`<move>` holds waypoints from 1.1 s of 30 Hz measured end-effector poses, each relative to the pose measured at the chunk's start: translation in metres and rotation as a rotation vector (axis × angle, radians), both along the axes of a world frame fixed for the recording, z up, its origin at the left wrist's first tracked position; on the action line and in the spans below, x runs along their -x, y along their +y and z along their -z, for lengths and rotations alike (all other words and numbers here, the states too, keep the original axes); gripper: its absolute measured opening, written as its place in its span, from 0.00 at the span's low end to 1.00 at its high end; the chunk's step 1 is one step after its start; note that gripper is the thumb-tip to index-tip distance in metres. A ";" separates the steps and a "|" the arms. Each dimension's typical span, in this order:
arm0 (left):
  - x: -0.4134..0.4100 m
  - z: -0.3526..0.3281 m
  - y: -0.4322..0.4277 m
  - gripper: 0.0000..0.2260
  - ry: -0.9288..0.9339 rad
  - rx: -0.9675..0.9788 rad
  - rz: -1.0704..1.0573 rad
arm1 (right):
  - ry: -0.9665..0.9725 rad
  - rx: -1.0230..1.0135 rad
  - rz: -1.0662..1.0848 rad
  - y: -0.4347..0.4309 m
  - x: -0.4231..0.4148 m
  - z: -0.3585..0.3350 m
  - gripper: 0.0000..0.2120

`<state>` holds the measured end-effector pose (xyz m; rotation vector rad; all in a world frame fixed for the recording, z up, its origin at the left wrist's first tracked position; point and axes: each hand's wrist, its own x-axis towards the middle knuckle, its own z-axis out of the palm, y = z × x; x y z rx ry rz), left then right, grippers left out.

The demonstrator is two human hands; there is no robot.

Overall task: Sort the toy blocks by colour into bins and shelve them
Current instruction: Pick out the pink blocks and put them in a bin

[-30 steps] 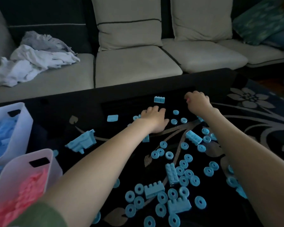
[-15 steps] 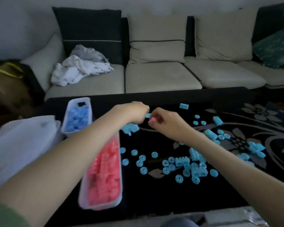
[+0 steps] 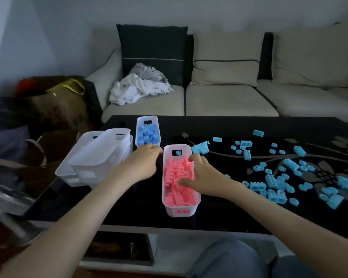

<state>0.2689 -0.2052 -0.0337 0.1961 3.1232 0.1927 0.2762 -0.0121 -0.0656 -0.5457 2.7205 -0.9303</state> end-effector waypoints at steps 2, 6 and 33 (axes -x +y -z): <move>-0.002 0.002 -0.009 0.21 0.184 0.120 -0.044 | -0.012 0.037 0.025 -0.002 -0.004 -0.002 0.31; -0.008 -0.002 -0.023 0.24 0.403 0.256 -0.246 | -0.193 0.008 0.130 -0.002 -0.001 -0.010 0.22; -0.024 -0.036 -0.006 0.07 0.410 0.220 -0.325 | -0.246 0.238 0.093 -0.077 -0.009 0.007 0.19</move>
